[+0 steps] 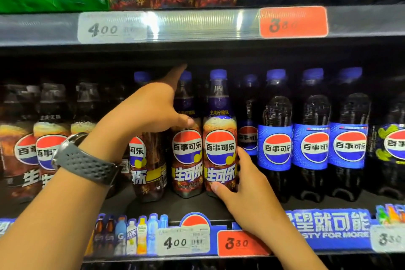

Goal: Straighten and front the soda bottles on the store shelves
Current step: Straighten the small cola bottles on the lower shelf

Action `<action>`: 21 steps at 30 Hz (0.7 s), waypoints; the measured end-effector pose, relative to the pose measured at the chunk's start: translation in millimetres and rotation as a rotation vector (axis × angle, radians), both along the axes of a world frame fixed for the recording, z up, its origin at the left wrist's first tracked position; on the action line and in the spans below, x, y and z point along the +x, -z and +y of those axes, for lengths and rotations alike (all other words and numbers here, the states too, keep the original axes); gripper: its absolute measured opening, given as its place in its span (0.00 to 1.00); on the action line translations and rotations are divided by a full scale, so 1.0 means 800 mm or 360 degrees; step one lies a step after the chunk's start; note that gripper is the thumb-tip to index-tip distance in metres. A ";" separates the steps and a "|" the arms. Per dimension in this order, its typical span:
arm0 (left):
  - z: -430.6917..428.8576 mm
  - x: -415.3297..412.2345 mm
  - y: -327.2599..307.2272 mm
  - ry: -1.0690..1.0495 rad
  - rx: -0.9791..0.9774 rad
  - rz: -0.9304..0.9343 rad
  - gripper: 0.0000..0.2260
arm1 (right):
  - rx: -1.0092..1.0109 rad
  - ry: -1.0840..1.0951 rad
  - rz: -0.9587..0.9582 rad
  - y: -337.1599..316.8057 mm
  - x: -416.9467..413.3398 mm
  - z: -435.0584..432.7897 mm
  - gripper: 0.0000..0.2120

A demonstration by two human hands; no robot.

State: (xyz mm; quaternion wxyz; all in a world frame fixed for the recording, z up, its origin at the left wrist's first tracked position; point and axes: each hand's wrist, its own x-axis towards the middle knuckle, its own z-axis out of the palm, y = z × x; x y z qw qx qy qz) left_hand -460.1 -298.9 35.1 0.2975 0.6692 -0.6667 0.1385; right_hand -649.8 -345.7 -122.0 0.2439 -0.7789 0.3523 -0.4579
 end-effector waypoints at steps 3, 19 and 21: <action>0.003 0.006 -0.004 0.0023 0.0047 0.0015 0.53 | -0.0046 0.0020 0.0024 -0.002 0.000 0.001 0.34; 0.083 0.020 0.097 0.0038 -0.1062 0.0208 0.23 | -0.0016 -0.0047 -0.0087 0.000 -0.004 -0.005 0.32; 0.083 0.035 0.132 -0.0129 -0.0894 0.0493 0.28 | -0.0016 -0.0065 -0.0108 -0.002 -0.004 -0.003 0.32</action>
